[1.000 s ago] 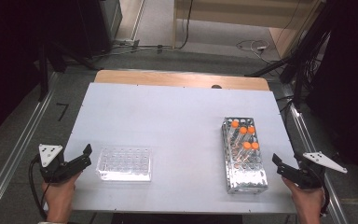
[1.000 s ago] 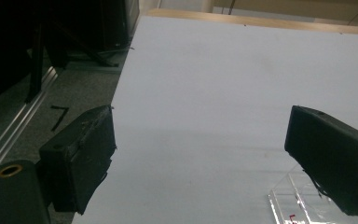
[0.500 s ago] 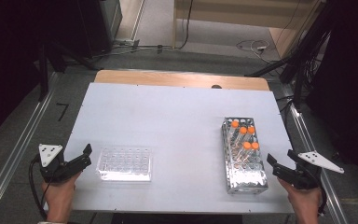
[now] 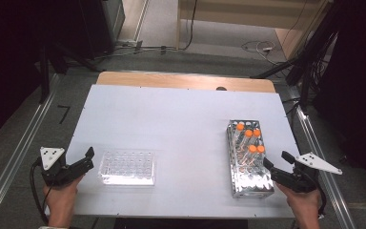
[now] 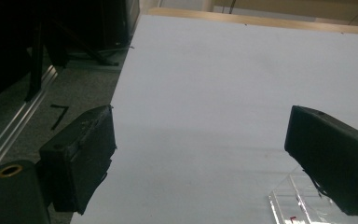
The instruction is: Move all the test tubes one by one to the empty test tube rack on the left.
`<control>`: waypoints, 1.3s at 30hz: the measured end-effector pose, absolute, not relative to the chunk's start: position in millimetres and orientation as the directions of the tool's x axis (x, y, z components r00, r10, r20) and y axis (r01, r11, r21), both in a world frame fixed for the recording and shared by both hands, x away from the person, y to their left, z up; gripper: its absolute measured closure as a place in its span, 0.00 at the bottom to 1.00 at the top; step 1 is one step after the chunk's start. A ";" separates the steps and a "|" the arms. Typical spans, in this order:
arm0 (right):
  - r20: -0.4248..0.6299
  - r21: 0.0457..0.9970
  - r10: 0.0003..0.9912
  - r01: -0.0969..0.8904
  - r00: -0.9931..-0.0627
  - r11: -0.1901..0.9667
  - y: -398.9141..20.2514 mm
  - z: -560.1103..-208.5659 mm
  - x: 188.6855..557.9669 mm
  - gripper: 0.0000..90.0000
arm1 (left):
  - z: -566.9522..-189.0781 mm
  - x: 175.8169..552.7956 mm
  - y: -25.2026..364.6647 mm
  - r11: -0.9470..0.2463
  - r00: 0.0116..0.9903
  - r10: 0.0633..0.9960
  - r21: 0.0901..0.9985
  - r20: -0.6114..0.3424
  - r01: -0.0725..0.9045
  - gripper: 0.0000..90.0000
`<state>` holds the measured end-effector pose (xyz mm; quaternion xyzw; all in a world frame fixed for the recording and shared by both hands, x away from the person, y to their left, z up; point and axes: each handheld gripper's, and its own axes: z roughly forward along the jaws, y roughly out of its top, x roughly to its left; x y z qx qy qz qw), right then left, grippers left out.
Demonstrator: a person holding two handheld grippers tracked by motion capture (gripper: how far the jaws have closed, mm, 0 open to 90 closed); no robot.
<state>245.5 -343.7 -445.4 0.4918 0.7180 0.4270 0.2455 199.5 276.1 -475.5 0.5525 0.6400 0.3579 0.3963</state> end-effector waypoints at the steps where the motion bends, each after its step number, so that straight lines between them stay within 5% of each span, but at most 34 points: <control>1: 0.065 0.854 0.912 0.496 -0.405 0.159 -340.5 -445.7 246.4 0.23 | -475.5 199.6 275.8 0.133 -0.077 0.991 0.896 -0.110 0.424 0.10; 26: 0.003 0.843 0.855 0.462 -0.519 0.277 -313.9 -444.7 259.5 0.70 | -476.1 200.2 276.1 0.132 -0.081 0.991 0.894 -0.108 0.429 0.10; 39: -0.026 0.832 0.847 0.458 -0.531 0.313 -308.9 -445.3 261.5 0.79 | -475.8 200.1 275.7 0.126 -0.080 0.992 0.893 -0.102 0.431 0.11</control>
